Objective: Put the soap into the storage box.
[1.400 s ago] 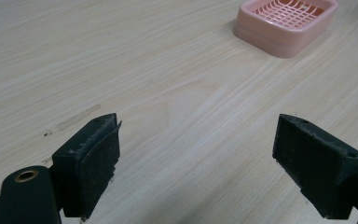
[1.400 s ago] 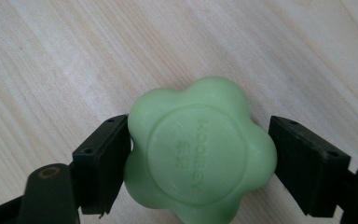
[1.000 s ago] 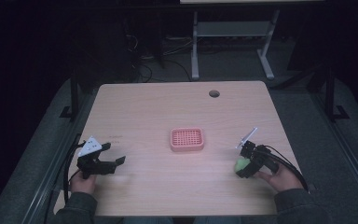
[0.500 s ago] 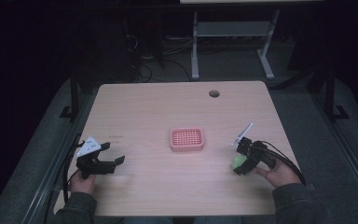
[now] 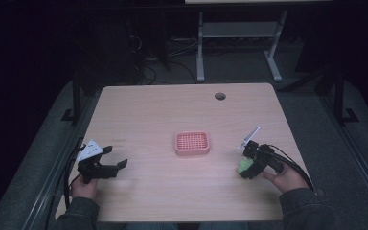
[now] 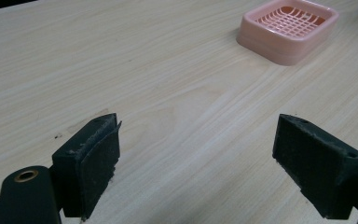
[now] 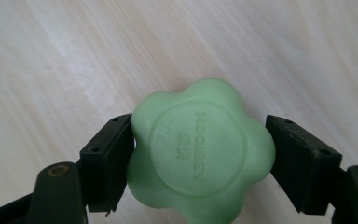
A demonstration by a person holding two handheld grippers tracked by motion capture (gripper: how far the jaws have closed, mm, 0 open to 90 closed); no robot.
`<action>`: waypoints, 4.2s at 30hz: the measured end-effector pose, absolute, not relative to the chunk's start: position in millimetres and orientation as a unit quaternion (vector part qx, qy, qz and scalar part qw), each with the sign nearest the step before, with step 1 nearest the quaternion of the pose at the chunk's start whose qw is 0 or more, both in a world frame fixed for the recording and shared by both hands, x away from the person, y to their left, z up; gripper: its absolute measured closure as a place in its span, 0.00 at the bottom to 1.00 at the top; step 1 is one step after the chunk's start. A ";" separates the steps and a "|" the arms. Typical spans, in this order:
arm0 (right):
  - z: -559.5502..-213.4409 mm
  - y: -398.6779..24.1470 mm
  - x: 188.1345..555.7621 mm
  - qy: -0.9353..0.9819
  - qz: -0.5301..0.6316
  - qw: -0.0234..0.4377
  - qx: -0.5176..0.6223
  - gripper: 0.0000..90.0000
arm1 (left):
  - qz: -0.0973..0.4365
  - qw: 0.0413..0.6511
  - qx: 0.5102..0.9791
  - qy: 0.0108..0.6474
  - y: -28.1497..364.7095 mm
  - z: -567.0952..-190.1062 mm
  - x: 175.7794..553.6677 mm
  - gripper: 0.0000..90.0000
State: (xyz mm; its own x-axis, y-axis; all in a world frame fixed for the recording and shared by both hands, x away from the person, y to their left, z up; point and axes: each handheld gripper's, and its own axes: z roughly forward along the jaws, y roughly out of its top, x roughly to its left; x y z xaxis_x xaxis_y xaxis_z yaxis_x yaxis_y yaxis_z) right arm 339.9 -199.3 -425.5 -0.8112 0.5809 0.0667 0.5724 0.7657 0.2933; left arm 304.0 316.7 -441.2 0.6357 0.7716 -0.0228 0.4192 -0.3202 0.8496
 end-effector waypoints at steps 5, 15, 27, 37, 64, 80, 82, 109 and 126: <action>-421.4 -193.0 345.5 0.942 0.152 0.016 0.298 0.29 | 0.199 0.444 0.788 0.376 317.1 -440.7 303.6 0.16; -412.1 -167.4 360.1 0.950 0.149 0.016 0.275 0.29 | 0.202 0.446 0.787 0.376 318.7 -439.2 303.3 0.16; -393.9 -136.8 375.9 0.958 0.145 0.014 0.247 0.29 | 0.200 0.452 0.782 0.379 320.2 -438.2 303.1 0.16; -384.5 -115.3 390.9 0.961 0.145 0.014 0.233 0.29 | 0.200 0.458 0.778 0.381 321.1 -438.3 303.4 0.16; -375.8 -65.0 430.9 0.966 0.156 0.005 0.206 0.29 | 0.198 0.465 0.773 0.383 322.5 -437.4 303.5 0.16; -387.9 -48.2 446.6 0.965 0.160 -0.010 0.205 0.29 | 0.197 0.465 0.773 0.383 322.8 -437.2 303.5 0.16; -389.8 -45.0 448.4 0.966 0.161 -0.010 0.203 0.29 | 0.197 0.466 0.773 0.383 322.8 -437.1 303.4 0.16; -404.7 -28.1 462.0 0.968 0.145 -0.014 0.203 0.29 | 0.196 0.469 0.771 0.383 324.7 -436.6 303.6 0.16; -414.8 -24.9 459.6 0.970 0.140 0.001 0.197 0.29 | 0.195 0.470 0.770 0.385 325.1 -436.4 303.3 0.16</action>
State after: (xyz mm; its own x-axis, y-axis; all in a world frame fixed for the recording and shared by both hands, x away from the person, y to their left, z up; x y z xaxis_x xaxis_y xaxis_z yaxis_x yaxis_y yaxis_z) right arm 459.6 -24.9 -414.8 -0.9223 0.3829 0.0533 0.3824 0.8833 0.2713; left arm 303.3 325.1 -436.4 0.6272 0.7764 -0.0624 0.4105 -0.2613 0.8736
